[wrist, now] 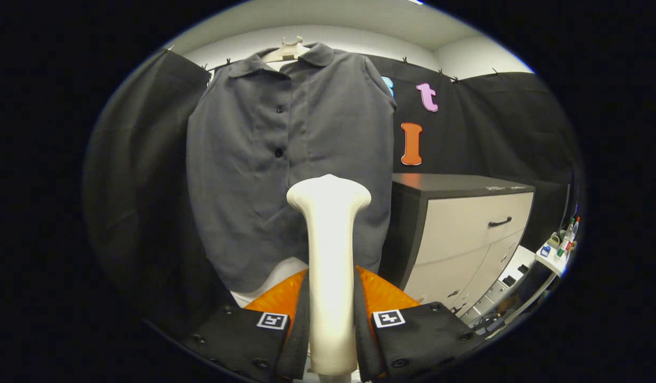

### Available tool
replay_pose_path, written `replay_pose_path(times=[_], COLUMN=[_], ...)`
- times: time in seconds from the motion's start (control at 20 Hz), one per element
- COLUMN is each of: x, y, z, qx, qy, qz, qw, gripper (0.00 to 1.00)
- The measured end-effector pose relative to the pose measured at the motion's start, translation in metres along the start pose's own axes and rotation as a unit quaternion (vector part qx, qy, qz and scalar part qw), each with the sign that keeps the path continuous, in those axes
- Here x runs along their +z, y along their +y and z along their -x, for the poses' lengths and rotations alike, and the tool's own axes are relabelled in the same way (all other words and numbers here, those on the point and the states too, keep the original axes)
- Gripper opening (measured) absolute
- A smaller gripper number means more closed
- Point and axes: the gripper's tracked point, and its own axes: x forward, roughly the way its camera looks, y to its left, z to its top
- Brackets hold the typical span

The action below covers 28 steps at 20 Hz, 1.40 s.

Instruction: Iron the clothes twice with a garment steamer, once on the left side and once on the right side.

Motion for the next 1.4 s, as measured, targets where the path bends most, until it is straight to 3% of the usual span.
replay_pose_path(times=[0.4, 0.7, 1.05, 1.4], x=[0.117, 0.168, 0.215, 0.210], y=[0.039, 0.087, 0.140, 0.166], z=[0.014, 0.012, -0.010, -0.049], qx=[0.056, 0.120, 0.156, 0.163], qy=[-0.102, -0.132, -0.157, -0.145], qz=[0.009, 0.008, 0.019, 0.031], qw=[0.993, 0.984, 0.975, 0.975], gripper=[0.44, 0.44, 0.44, 0.44])
